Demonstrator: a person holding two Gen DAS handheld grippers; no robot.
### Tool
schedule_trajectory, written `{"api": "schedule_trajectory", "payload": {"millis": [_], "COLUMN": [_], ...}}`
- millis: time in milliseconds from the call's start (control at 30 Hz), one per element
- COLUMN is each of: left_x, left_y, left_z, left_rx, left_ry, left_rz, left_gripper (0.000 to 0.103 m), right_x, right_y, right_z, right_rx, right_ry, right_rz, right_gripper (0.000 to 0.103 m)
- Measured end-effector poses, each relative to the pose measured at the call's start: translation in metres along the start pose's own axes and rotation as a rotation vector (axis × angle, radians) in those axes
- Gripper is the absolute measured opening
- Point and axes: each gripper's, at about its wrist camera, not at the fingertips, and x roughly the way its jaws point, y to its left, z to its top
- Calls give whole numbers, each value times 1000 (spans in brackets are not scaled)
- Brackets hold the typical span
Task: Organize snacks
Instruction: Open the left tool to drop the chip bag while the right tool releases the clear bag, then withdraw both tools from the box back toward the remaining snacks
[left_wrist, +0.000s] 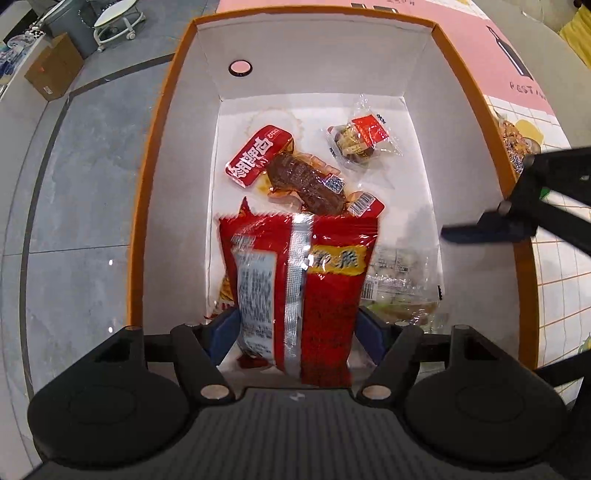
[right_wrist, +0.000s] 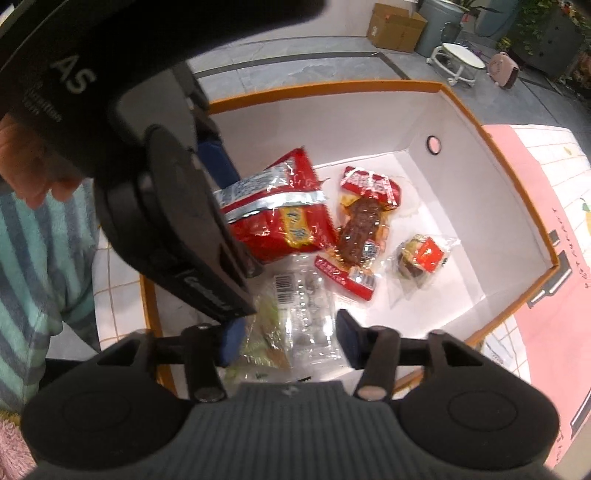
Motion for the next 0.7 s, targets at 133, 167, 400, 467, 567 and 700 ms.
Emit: {"api": "schedule_trajectory", "payload": {"millis": [133, 167, 400, 467, 567, 700], "left_x": [-14, -18, -52, -61, -76, -91], "left_y": [-1, -1, -9, -15, -28, -51], "left_z": [-3, -3, -10, -13, -18, -23], "left_rx": [-5, -8, -32, -33, -25, 12], "left_ry": [-52, -68, -206, -255, -331, -427], "left_rz": [-3, -3, 0, -2, -12, -14], "left_gripper": [82, 82, 81, 81, 81, 82], "right_x": [-10, -14, -49, -62, -78, -93], "right_y": [-2, -3, -11, -14, -21, -23], "right_z": [-2, -3, -19, -30, -51, -82], "right_rx": [27, 36, 132, 177, 257, 341], "right_ry": [-34, -48, -186, -246, -319, -399], "right_rz": [-24, -30, -90, -120, -145, -210], "right_gripper": [63, 64, 72, 74, 74, 77]}}
